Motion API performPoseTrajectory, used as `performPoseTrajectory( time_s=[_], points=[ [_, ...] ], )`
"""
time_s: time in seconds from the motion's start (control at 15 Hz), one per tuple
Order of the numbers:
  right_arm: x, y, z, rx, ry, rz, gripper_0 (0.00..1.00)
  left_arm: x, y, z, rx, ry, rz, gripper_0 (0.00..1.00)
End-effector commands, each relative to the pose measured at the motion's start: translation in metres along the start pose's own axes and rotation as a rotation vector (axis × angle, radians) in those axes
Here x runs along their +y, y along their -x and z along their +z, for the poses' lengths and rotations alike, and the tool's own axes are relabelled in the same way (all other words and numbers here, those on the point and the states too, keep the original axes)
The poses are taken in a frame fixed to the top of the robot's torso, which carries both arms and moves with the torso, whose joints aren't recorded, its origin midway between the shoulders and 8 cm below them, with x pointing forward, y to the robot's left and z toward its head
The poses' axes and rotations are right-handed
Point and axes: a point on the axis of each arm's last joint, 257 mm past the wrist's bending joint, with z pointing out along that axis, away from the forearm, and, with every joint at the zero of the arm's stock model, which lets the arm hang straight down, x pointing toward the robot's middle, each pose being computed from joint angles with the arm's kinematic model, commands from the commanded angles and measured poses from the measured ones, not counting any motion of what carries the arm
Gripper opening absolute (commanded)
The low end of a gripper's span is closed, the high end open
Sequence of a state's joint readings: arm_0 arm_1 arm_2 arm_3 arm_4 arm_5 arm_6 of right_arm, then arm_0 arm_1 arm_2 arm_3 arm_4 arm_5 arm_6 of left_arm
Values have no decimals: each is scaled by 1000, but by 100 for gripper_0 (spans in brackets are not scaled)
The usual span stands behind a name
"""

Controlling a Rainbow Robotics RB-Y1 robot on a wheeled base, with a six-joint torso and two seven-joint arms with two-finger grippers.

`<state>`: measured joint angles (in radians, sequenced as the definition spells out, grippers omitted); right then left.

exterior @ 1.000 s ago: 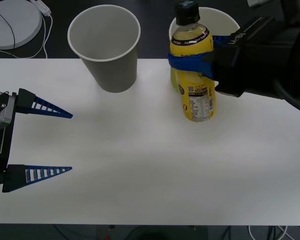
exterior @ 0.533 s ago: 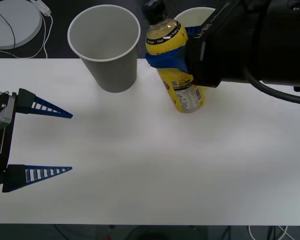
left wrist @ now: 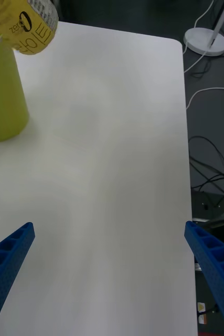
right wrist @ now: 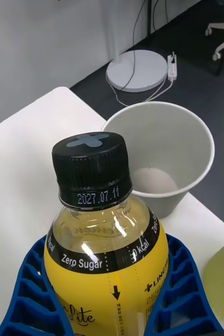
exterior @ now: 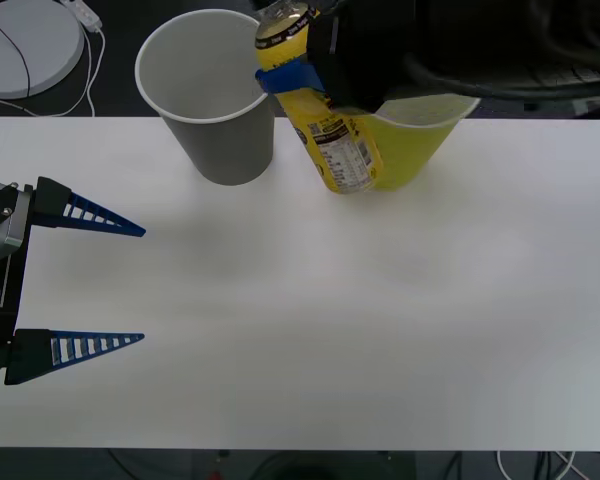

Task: Put the can into the green bin and the plastic bottle into the gray bin

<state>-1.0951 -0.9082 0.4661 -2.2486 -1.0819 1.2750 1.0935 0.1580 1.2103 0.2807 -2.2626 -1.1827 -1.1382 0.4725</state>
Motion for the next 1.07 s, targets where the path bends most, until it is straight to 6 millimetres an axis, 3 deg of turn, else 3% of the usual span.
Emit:
performPoseTrajectory(
  time_s=[0.07, 0.47, 1.07],
  points=[
    [0, 10, 12, 27, -5, 14, 0, 0, 0, 0, 0, 0, 0, 100],
    [-4, 28, 43, 62, -7, 54, 0, 0, 0, 0, 0, 0, 0, 100],
    [-9, 72, 94, 110, -33, 142, 0, 0, 0, 0, 0, 0, 0, 100]
  ],
)
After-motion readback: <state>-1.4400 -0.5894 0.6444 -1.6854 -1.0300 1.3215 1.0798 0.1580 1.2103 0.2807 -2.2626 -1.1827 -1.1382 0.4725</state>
